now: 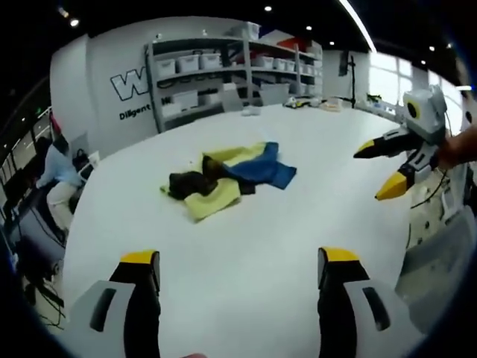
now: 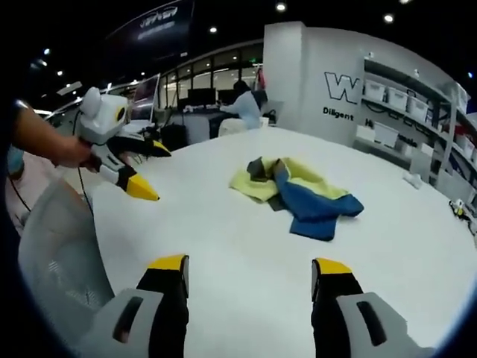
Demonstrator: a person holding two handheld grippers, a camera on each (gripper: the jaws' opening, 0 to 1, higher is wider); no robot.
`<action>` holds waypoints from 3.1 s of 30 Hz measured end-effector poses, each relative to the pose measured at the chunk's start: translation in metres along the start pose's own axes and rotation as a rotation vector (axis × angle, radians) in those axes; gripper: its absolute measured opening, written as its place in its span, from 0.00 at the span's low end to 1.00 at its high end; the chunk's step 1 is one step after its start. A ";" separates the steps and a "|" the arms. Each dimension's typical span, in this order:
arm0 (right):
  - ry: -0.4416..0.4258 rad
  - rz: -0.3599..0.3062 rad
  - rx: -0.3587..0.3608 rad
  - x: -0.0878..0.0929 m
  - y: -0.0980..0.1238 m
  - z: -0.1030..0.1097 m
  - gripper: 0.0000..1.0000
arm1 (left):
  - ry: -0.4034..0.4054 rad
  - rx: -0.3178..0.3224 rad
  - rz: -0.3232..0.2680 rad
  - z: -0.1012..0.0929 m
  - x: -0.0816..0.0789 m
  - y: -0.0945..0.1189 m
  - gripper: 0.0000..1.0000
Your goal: Fold the garment on the visible template until the final outline fits inside the template.
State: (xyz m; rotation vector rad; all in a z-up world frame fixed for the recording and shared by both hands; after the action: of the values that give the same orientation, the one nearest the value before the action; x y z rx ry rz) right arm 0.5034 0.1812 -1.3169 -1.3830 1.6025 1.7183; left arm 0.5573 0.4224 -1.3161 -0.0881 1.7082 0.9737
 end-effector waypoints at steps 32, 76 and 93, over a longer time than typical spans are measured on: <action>0.145 0.010 0.048 -0.048 -0.118 -0.021 0.41 | -0.106 0.091 0.024 0.072 -0.032 -0.088 0.67; 0.266 0.122 0.065 -0.046 -0.238 -0.031 0.11 | -0.211 0.108 0.091 0.121 -0.054 -0.185 0.08; 0.243 0.187 -0.001 -0.035 -0.222 -0.023 0.00 | -0.196 0.169 0.155 0.113 -0.039 -0.172 0.01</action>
State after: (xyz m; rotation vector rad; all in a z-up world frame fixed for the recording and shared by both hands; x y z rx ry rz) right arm 0.7103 0.2271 -1.3959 -1.5342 1.9154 1.7056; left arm 0.7472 0.3657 -1.3848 0.2466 1.6253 0.9145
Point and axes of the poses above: the point that each gripper's makers call its tool centre point, and the gripper's own axes: y roughly backward along the fingers, z roughly to its left, x roughly out of its underside, the point moved 5 cm from there along y, roughly backward along the fingers, and after that the axes turned 13 degrees about x, right-handed, at the moved point
